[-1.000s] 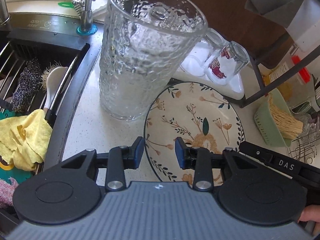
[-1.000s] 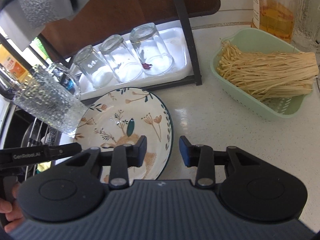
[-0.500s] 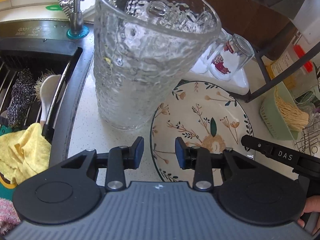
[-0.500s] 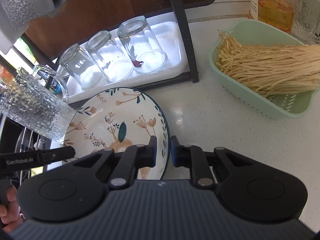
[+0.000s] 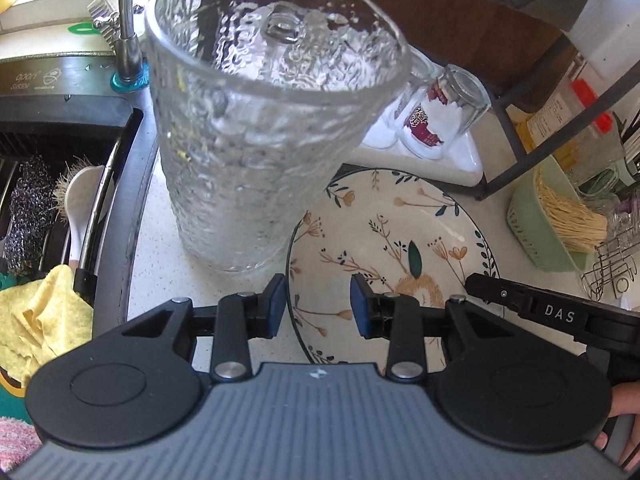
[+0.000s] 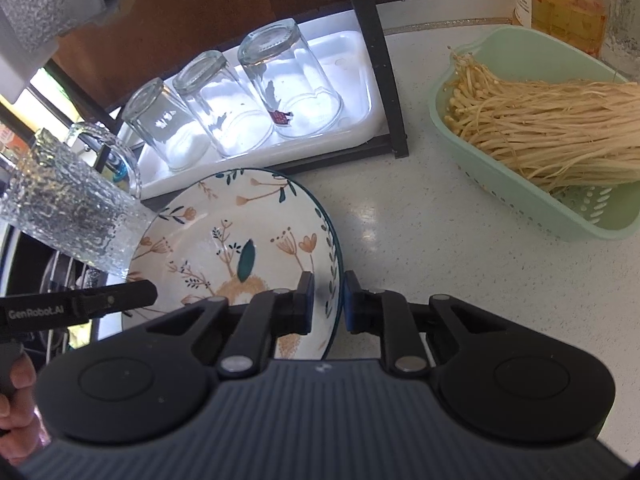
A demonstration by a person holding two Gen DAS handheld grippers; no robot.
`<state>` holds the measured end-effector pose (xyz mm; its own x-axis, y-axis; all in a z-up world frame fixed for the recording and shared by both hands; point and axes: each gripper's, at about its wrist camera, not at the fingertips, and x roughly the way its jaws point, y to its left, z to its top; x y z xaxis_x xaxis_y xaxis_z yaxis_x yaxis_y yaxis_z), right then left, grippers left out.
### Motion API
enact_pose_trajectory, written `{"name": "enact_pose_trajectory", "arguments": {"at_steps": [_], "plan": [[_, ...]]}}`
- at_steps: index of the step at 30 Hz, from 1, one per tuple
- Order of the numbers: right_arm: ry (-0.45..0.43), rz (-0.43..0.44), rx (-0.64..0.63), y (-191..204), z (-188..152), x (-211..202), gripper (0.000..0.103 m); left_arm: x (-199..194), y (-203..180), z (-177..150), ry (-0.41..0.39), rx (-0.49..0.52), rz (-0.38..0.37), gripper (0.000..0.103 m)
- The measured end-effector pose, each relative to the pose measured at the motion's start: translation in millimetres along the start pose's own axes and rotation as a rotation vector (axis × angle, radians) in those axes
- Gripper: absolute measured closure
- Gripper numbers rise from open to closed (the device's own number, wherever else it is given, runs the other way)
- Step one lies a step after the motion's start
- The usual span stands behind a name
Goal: Organize plates and bowls
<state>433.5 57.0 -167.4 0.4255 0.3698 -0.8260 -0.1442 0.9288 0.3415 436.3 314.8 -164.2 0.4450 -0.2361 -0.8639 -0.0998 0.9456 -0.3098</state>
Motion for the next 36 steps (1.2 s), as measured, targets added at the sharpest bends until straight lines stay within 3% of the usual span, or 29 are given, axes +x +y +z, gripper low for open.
{"name": "enact_pose_trajectory", "arguments": {"at_steps": [7, 10, 15, 24, 36], "plan": [[0.002, 0.054, 0.063, -7.4, -1.2, -19.7, 0.085, -13.3, -2.0, 6.6, -0.024, 0.013, -0.039, 0.063], [-0.007, 0.049, 0.057, -6.9, -2.7, -30.4, 0.085, -19.5, 0.3, 12.1, -0.018, -0.021, -0.101, 0.063], [-0.020, 0.046, 0.065, -10.0, -3.2, -45.3, 0.085, -31.4, -8.5, 18.6, -0.053, 0.008, -0.133, 0.063], [-0.049, 0.041, 0.078, -12.9, -16.1, -75.4, 0.085, -52.8, -31.6, 15.2, -0.092, 0.073, -0.148, 0.063], [-0.101, 0.056, 0.140, -23.6, -46.2, -116.9, 0.084, -77.7, -59.1, -12.9, -0.100, 0.096, -0.159, 0.063]]}}
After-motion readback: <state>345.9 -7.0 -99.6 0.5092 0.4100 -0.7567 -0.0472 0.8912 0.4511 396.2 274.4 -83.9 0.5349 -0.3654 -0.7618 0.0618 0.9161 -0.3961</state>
